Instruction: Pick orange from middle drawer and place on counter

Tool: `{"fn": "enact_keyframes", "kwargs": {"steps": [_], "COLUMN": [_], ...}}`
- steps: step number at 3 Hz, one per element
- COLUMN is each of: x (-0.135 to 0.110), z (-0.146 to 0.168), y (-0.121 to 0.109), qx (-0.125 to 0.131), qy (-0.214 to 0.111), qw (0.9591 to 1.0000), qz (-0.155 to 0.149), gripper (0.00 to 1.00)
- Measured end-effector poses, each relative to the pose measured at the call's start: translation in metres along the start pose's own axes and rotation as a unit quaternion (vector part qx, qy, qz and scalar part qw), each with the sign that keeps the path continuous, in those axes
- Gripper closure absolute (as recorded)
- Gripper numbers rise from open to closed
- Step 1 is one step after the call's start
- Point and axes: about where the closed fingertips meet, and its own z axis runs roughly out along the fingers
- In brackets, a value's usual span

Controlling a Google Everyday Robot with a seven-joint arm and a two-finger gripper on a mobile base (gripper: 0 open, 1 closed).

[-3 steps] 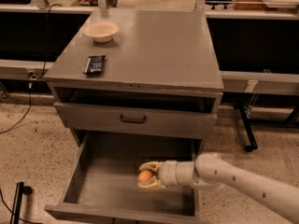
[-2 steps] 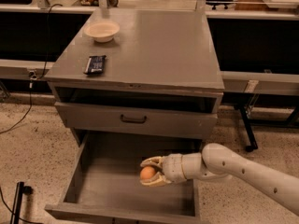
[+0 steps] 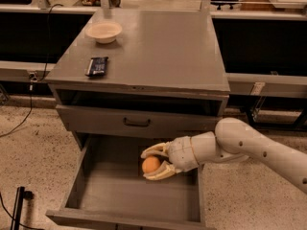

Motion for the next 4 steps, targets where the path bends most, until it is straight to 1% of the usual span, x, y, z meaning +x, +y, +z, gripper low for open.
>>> {"fn": "enact_keyframes", "kwargs": {"steps": [1,2,3,4], "x": [-0.054,-0.088,-0.113,-0.140], "z": [-0.026,-0.050,-0.080,-0.089], "y": [-0.019,-0.045,-0.096,-0.149], "qx": [0.008,0.024,0.055,0.071], "qy": [0.014,0.021,0.022,0.014], "qw": [0.9997,0.9994,0.9982,0.9971], "qz": [-0.019,-0.013,0.011,0.023], "gripper": [1.00,1.00,1.00,1.00]}}
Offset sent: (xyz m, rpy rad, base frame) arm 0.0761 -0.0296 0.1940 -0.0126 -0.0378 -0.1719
